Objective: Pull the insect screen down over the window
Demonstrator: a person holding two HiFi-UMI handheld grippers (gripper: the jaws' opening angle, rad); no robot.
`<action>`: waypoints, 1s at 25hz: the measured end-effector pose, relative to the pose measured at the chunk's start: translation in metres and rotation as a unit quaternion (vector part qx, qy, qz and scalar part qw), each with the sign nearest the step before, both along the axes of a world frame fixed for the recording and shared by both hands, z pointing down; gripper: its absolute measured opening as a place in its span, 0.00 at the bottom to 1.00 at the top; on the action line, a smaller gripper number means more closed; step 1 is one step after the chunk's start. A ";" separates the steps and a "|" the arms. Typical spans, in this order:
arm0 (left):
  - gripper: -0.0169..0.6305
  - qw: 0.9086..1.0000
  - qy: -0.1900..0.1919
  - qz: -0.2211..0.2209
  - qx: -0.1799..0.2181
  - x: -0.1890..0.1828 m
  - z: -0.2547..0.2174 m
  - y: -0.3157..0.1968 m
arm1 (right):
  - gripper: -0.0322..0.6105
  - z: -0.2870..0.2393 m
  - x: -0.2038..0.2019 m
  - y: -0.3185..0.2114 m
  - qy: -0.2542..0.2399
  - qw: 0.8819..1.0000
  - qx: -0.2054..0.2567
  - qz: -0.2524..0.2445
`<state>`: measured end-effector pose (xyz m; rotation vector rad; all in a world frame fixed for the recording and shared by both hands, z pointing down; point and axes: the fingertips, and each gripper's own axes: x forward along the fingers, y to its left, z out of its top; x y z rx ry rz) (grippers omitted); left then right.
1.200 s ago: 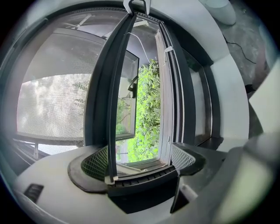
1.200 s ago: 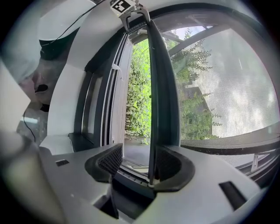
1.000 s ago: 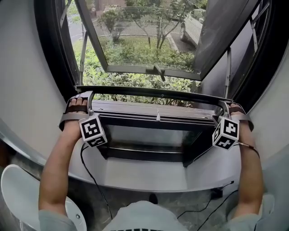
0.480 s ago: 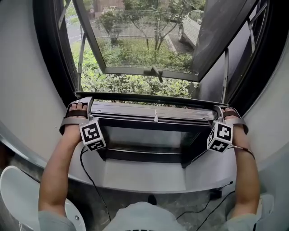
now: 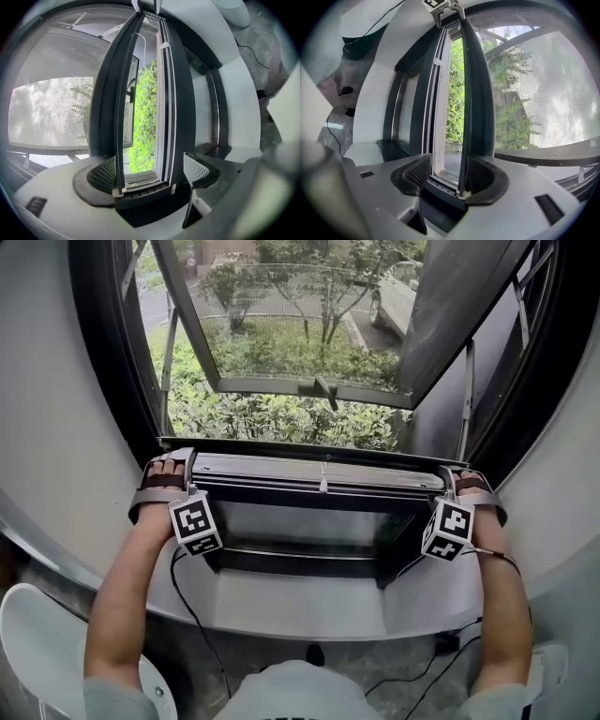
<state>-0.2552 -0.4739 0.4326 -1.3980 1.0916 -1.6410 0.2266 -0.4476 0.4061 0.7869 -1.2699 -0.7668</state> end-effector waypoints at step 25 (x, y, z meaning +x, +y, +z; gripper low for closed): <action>0.74 1.000 -0.006 -0.018 -0.021 -0.001 0.046 0.004 | 0.42 0.042 -0.002 0.005 0.022 0.999 -0.011 0.021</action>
